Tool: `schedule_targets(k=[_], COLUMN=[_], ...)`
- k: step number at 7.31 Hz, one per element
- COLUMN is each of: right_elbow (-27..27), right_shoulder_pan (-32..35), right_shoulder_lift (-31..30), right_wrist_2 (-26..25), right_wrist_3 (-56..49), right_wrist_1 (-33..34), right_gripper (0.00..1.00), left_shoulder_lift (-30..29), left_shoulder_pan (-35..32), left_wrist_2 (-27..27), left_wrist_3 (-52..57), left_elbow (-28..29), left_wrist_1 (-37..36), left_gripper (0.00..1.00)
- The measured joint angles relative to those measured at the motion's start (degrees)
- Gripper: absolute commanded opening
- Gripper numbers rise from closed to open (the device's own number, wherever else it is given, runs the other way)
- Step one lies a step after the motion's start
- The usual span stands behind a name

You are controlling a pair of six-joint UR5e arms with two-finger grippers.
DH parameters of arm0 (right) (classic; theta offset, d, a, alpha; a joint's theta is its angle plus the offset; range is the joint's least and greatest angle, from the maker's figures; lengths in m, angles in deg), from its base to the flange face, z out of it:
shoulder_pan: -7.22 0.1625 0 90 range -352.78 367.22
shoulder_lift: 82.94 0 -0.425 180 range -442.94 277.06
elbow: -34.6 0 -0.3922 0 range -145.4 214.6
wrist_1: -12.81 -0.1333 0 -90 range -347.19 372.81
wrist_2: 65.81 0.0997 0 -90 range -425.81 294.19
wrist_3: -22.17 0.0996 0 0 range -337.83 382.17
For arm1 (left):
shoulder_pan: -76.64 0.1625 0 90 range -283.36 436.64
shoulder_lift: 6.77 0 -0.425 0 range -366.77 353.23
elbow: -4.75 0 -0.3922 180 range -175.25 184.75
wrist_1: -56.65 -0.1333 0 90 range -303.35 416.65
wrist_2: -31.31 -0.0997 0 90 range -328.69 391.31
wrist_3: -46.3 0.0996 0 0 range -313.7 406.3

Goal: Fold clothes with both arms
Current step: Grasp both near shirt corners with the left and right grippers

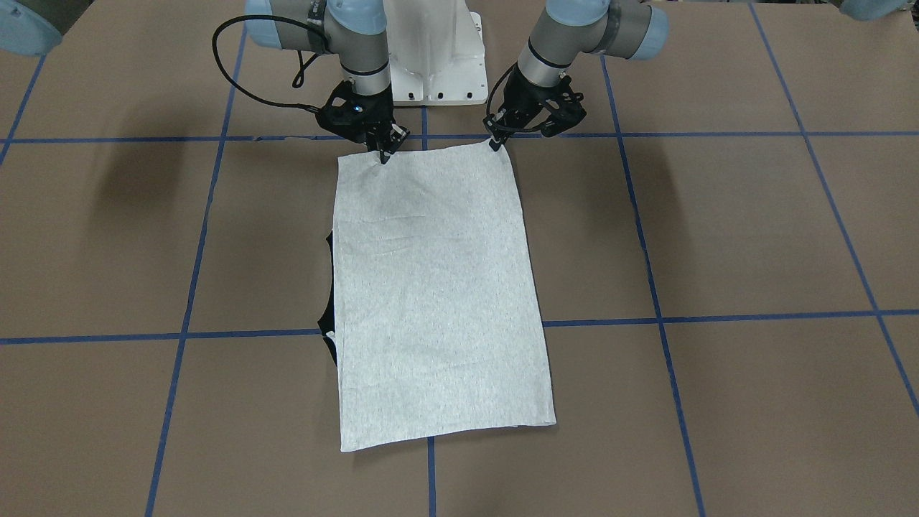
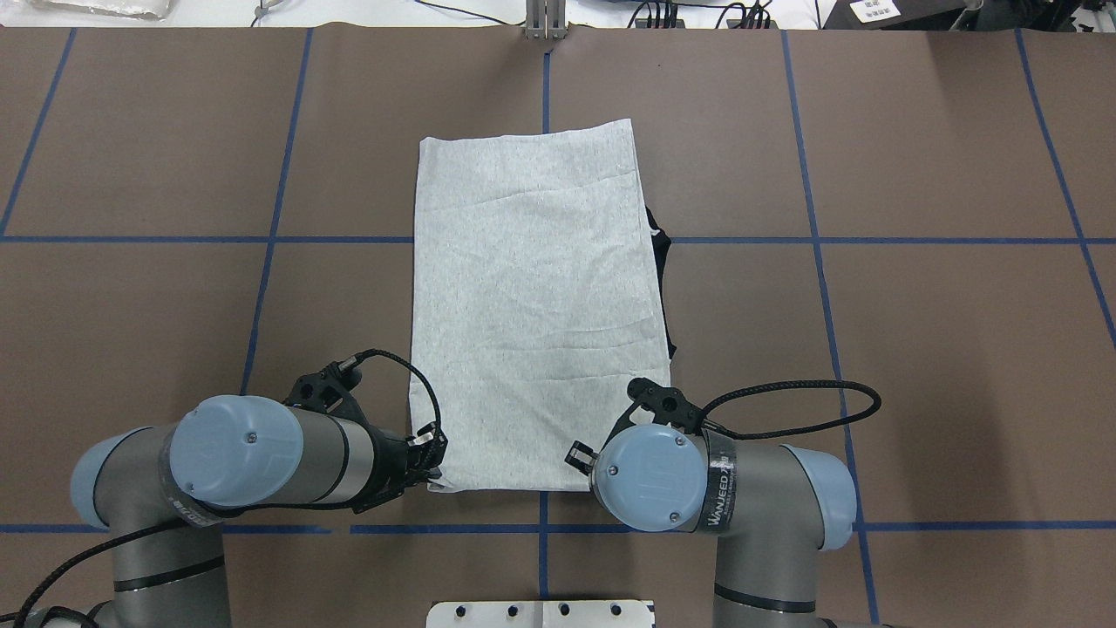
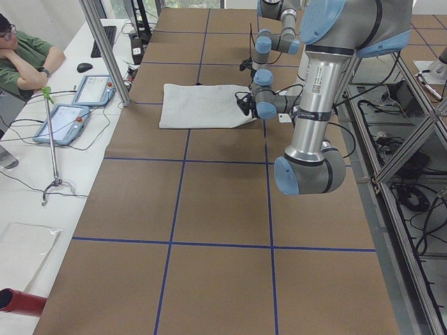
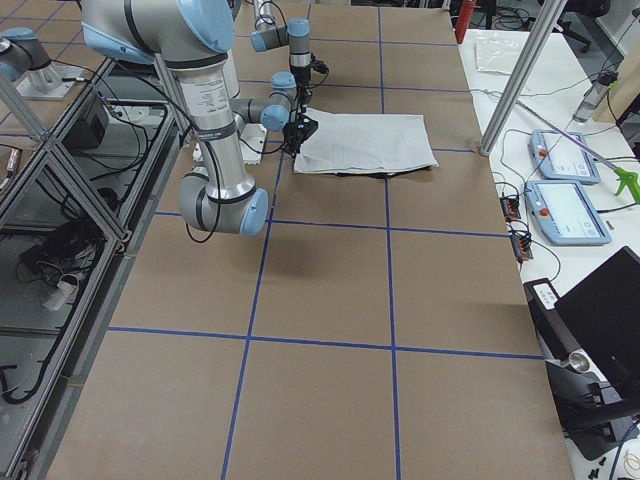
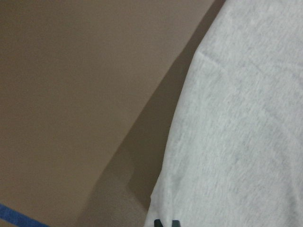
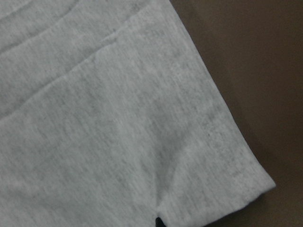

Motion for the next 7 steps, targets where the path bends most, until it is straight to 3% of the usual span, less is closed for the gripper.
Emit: schedule_targets(k=[3,7], right_elbow=[-2.88,-11.01], right_shoulder_pan=[0.4,0.73], right_shoulder_lift=[-0.42,-3.79], right_wrist_2=[0.08,2.05], right_wrist_3=[0.67,0.61], right_wrist_1=[0.33,0.6], right_gripper=[0.0,0.0], left_shoulder_lift=[-0.25,0.23], left_shoulder_pan=[0.06,2.15], left_wrist_2=[0.0,-0.02], left_wrist_3=[-0.04,0.01], left_elbow=[-0.64,-8.09], left_wrist_1=[-0.13,-5.51], left_gripper=[0.0,0.0])
